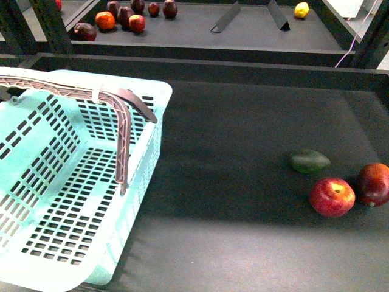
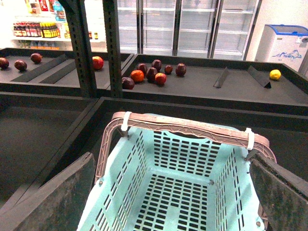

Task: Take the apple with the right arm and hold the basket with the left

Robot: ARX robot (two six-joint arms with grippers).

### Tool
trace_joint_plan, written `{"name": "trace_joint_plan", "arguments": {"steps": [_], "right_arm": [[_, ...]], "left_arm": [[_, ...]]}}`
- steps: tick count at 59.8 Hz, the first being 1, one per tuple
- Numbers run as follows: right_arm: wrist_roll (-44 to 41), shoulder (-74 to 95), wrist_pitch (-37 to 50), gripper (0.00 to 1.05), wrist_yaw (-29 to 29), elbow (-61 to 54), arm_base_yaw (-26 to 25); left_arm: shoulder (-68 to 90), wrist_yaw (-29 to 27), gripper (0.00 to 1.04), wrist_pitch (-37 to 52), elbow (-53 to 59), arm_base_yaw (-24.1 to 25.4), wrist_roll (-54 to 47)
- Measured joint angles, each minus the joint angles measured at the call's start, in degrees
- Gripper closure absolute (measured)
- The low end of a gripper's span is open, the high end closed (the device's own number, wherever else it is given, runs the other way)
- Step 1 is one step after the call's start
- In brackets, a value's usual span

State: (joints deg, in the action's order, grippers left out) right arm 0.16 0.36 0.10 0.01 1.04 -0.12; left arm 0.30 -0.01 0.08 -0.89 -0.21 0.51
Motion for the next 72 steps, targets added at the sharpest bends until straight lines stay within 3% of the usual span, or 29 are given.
{"name": "trace_joint_plan", "arguments": {"steps": [21,23,27,32,38,43,58,64,72], "right_arm": [[0.0,0.0,0.0,0.09,0.0,0.0,0.0],[0.0,0.0,0.0,0.09,0.0,0.0,0.0],[0.0,0.0,0.0,0.09,0.2,0.0,0.0],[0.0,0.0,0.0,0.09,0.0,0.0,0.0],[0.0,-0.1,0.0,0.09,0.0,0.0,0.0],[0.0,0.0,0.0,0.09,0.0,0.0,0.0],[0.0,-0.1,0.0,0.09,0.0,0.0,0.0],[0.0,0.0,0.0,0.09,0.0,0.0,0.0],[0.0,-0.1,0.0,0.09,0.0,0.0,0.0]], "left_arm": [[0.0,0.0,0.07,0.0,0.0,0.0,0.0],[0.7,-2.7,0.07,-1.2,-0.3,-0.7,0.7],[9.4,-22.8,0.07,-10.6,-4.6,-7.1,8.4],[19.9,-33.1,0.07,-6.7,-6.5,-8.0,14.8],[32.6,-29.1,0.07,2.4,-10.5,-5.6,21.4],[45.6,-21.4,0.07,8.8,-15.5,-3.2,28.4],[75.4,-2.6,0.07,16.8,-30.9,2.4,52.6],[86.2,0.6,0.07,17.5,-38.2,2.0,62.4],[92.2,1.6,0.07,16.7,-45.4,-0.7,67.2]]}}
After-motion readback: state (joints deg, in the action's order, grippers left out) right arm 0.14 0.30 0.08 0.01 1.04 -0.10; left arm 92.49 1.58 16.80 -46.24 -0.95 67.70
